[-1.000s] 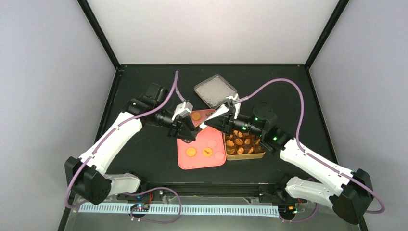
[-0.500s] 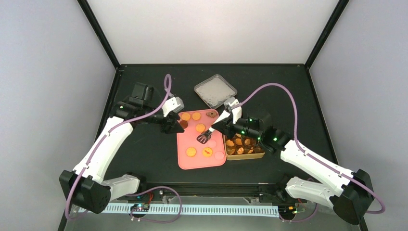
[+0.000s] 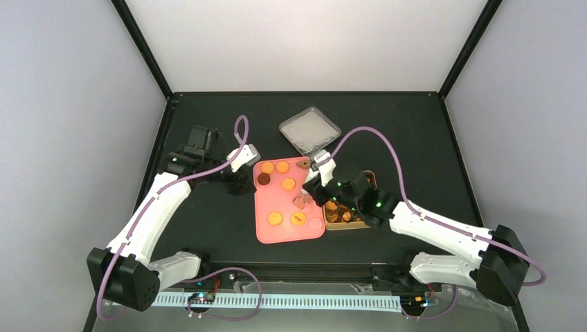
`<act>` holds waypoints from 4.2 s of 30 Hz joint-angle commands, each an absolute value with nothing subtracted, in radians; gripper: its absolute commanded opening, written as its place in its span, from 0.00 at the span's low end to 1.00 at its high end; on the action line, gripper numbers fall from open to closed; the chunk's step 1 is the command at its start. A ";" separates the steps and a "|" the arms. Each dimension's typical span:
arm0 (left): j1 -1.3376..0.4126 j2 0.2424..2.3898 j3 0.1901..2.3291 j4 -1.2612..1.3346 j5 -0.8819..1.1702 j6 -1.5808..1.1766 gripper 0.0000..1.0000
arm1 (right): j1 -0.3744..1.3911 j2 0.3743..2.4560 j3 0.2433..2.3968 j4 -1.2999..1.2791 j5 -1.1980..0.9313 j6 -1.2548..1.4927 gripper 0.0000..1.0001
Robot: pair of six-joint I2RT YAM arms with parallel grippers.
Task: Pack the cookies
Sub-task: Pick up the fake cookies from the plate, then place the fake cookies in the empty pocket of the box.
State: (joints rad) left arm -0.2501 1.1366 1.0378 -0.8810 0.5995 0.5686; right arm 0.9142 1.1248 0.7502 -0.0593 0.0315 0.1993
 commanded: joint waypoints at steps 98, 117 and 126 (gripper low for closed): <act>-0.205 1.132 1.040 -0.888 0.687 0.618 0.65 | 1.103 1.245 0.724 -0.045 0.492 0.393 0.43; -0.202 1.134 1.050 -0.903 0.691 0.622 0.64 | 1.100 1.093 0.889 -0.176 0.544 0.300 0.25; -0.201 1.140 1.058 -0.910 0.694 0.624 0.64 | 1.077 0.877 0.894 -0.501 0.731 0.403 0.25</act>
State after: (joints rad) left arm -0.2104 1.1370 1.0260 -0.8902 0.6701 0.6102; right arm 1.0859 0.9554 0.8906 -0.2966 0.5961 0.3363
